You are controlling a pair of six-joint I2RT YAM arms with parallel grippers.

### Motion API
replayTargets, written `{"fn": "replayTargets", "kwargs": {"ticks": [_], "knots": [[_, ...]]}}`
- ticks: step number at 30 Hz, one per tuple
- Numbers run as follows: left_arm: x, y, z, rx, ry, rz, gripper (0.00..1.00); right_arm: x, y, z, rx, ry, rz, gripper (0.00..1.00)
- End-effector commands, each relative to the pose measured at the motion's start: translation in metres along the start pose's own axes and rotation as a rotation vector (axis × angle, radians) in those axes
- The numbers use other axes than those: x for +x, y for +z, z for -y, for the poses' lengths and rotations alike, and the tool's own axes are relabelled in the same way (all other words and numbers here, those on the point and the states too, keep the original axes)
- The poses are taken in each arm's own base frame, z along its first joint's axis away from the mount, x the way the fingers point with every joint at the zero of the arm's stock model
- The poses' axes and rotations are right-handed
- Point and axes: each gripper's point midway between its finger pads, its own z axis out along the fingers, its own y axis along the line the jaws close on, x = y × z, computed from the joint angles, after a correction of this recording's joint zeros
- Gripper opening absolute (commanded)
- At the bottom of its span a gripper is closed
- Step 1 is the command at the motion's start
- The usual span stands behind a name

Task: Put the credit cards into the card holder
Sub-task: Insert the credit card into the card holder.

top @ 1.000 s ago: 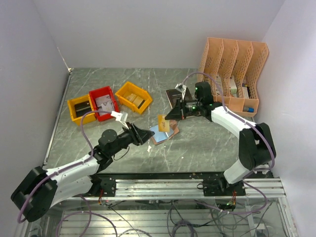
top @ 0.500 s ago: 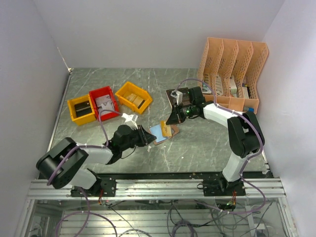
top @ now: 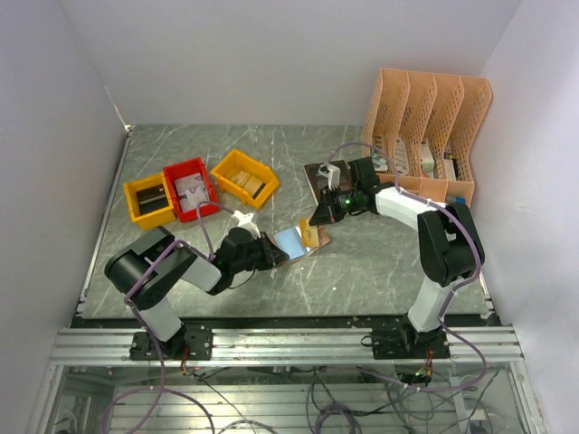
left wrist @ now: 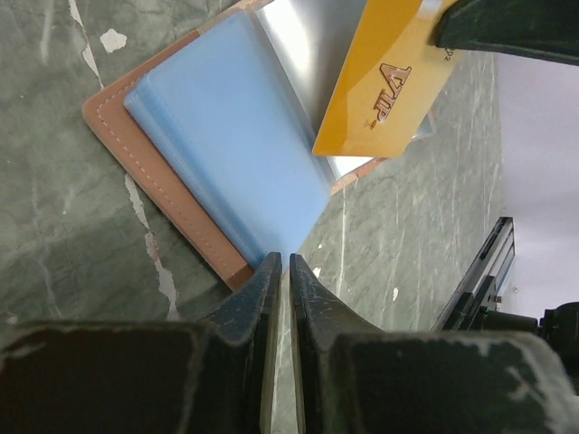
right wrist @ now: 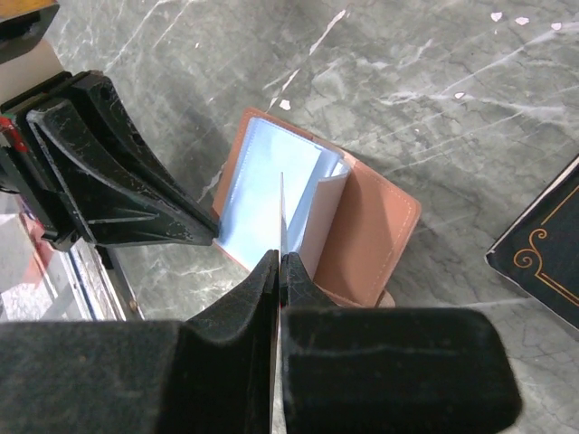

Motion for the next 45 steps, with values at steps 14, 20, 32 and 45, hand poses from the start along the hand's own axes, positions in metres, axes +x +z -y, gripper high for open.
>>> {"fn": "replayTargets", "kwargs": {"ticks": [14,20,32,45], "knots": [[-0.006,-0.001,-0.014,-0.104,0.084,-0.002,0.17,0.007,0.006,0.012,-0.096,0.094,-0.027,0.00],[-0.007,-0.002,-0.019,-0.138,0.096,-0.009,0.16,0.014,0.011,0.020,-0.086,0.129,-0.053,0.00],[-0.009,-0.004,-0.023,-0.179,0.121,-0.019,0.16,0.018,0.013,0.040,0.012,0.128,-0.084,0.00],[-0.011,-0.002,-0.023,-0.183,0.139,-0.026,0.15,0.022,0.020,0.043,0.037,0.116,-0.136,0.00]]}}
